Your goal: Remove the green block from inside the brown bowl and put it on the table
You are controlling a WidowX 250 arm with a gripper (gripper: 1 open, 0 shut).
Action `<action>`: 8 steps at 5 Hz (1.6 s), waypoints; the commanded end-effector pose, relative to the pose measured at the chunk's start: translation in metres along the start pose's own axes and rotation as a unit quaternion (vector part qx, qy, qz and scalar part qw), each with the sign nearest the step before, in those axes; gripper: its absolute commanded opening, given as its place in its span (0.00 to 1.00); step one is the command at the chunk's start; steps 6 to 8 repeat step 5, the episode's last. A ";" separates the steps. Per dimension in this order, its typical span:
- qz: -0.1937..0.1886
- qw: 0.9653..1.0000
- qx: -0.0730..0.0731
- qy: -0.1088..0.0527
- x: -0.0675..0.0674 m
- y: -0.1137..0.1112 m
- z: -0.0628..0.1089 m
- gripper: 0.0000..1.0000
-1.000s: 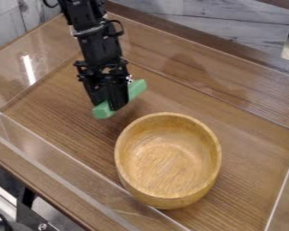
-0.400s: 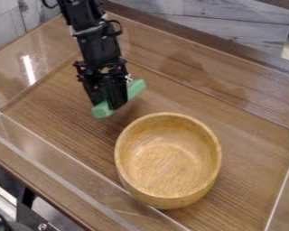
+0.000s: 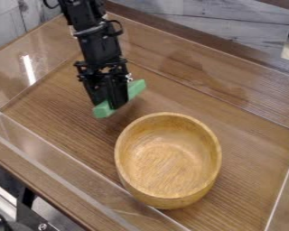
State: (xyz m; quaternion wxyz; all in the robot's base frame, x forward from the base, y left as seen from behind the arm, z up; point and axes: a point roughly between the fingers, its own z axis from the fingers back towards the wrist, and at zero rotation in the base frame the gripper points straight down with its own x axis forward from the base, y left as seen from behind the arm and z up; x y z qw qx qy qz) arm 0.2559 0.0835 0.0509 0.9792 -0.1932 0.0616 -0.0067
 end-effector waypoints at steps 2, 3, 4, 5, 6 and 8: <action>-0.002 1.000 0.007 -0.023 0.008 0.003 0.016 0.00; -0.001 1.000 0.005 -0.021 0.008 0.003 0.016 0.00; 0.000 1.000 0.003 -0.019 0.008 0.004 0.016 0.00; 0.000 1.000 0.001 -0.017 0.009 0.004 0.016 0.00; 0.000 1.000 0.001 -0.017 0.009 0.004 0.016 0.00; 0.000 1.000 0.001 -0.017 0.009 0.004 0.016 0.00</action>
